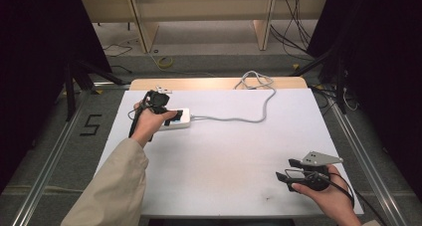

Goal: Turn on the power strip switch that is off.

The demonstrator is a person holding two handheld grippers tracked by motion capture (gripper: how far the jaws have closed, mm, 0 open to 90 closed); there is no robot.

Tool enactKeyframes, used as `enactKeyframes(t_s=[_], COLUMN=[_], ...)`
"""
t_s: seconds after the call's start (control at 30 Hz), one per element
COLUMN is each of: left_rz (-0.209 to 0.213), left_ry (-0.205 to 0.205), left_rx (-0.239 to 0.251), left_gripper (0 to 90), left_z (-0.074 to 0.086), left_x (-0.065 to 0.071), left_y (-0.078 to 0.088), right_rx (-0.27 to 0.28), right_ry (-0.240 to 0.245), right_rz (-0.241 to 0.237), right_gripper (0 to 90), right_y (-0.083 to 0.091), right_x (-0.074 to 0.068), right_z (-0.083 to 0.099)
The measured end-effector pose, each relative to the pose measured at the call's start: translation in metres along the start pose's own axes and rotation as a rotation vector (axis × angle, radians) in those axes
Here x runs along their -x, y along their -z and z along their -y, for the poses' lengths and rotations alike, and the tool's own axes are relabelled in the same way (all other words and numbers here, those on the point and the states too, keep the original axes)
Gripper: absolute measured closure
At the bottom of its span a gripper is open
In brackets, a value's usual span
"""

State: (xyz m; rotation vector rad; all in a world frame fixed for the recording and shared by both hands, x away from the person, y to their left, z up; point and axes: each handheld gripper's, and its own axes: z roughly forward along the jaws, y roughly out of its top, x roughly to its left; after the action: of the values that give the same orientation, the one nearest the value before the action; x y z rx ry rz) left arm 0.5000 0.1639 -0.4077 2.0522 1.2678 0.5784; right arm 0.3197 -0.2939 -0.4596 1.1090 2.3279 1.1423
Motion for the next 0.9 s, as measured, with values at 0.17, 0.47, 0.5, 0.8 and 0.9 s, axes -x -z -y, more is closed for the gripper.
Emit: enactKeyframes(t_s=[0.17,0.47,0.5,0.8,0.9], left_rz=[0.043,0.097,0.098,0.171,0.183], left_ry=[0.003,-0.014,-0.021,-0.087,-0.103], left_rx=[0.005,0.03,0.035,0.063,0.079], left_gripper=[23.9,23.2,23.0,20.7,20.4], left_z=[0.012,0.029,0.031,0.057,0.067], left_x=[-0.001,-0.001,0.001,0.023,0.029], left_y=[0.008,0.025,0.027,0.044,0.05], right_rx=[0.001,0.002,0.002,0.003,0.003], right_ry=[-0.003,-0.008,-0.008,-0.008,-0.009], right_rz=[0.001,0.0,0.0,-0.001,-0.003], right_gripper=[31.0,30.5,30.4,30.1,29.4], right_y=[0.0,-0.001,-0.001,0.0,-0.001], right_x=[0.0,0.001,0.002,0.002,0.002], right_z=[0.0,0.0,0.0,0.0,0.0])
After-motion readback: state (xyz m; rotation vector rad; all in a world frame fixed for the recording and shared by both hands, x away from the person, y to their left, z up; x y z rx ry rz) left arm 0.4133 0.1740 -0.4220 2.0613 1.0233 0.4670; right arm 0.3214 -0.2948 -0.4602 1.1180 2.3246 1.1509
